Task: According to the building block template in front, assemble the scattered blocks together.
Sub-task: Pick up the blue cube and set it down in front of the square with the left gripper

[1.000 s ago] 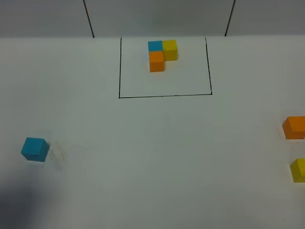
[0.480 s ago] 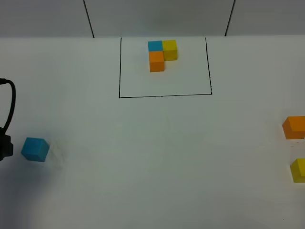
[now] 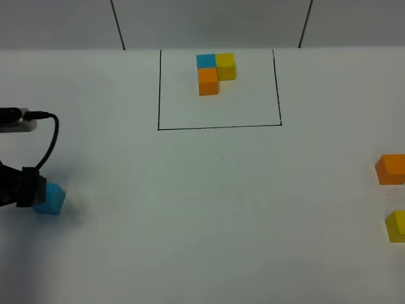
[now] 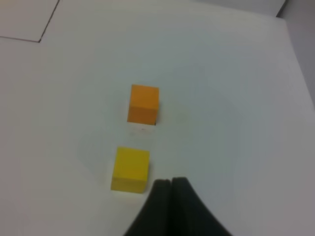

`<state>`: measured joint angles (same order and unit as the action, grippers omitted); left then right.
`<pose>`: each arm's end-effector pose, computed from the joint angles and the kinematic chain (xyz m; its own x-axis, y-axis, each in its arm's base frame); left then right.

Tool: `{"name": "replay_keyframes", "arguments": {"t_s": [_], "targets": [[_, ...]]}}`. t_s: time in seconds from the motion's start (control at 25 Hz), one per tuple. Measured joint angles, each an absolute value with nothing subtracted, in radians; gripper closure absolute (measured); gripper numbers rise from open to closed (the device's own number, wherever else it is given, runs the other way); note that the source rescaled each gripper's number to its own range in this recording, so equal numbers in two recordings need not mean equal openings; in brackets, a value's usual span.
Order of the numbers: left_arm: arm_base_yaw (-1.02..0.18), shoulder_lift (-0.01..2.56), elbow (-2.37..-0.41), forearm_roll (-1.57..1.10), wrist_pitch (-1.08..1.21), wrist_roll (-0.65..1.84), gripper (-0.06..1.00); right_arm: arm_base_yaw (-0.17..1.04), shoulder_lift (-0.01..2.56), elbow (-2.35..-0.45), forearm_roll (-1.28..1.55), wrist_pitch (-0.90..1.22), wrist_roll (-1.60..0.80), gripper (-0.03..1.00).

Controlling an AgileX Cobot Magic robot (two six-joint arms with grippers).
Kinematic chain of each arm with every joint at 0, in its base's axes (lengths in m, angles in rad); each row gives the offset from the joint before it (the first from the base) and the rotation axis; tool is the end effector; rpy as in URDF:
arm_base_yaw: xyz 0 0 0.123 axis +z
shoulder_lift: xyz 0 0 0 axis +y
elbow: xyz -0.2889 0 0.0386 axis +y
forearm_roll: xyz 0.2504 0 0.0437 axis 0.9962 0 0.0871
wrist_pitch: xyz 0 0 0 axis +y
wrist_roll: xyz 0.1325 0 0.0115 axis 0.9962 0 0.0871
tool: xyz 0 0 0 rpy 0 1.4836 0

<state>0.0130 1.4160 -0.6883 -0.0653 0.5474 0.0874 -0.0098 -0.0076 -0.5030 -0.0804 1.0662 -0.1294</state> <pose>0.2594 -0.0011 0.1572 -0.9267 0.0196 -0.3753 0.0290 0.9994 -0.0196 0.0263 -0.0096 0.2601 -0.4560 -0.1627 -0.8750 -0.0039 0.9835 -0.1808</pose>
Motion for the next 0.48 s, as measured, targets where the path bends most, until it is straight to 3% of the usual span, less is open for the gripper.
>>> {"name": "replay_keyframes", "arguments": {"t_s": [0.48], "targets": [[-0.010, 1.586, -0.688, -0.065, 0.412, 0.089, 0.04, -0.010, -0.008, -0.503, -0.080, 1.066, -0.129, 0.97]]}}
